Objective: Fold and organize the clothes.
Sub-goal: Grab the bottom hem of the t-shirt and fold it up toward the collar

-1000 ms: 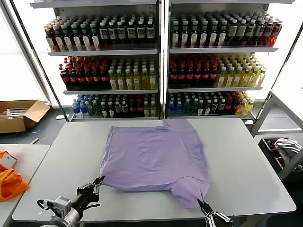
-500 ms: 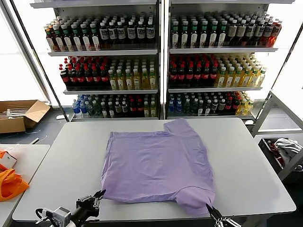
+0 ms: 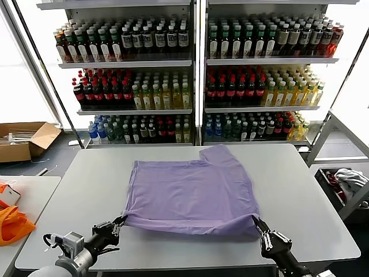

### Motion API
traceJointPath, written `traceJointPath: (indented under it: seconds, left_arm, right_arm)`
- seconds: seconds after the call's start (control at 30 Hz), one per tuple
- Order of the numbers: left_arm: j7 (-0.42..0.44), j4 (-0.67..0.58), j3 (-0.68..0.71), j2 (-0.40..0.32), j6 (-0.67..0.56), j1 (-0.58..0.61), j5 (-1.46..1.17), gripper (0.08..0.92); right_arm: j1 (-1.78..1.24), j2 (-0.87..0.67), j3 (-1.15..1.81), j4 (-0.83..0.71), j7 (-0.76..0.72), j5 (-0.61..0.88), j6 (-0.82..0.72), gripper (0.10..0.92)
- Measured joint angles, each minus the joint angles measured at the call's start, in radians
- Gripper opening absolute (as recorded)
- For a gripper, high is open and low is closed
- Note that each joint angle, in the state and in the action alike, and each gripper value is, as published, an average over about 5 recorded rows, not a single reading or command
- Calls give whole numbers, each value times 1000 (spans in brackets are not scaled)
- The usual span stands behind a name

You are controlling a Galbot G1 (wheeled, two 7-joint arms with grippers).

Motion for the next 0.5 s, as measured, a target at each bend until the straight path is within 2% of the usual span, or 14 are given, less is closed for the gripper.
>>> traceJointPath:
  seconds: [0.5]
  left_arm:
    - [-4,188,88,41,6,-232,-128,91]
  right_arm:
    - [411,-67,-194,-238,84,50,-57,106]
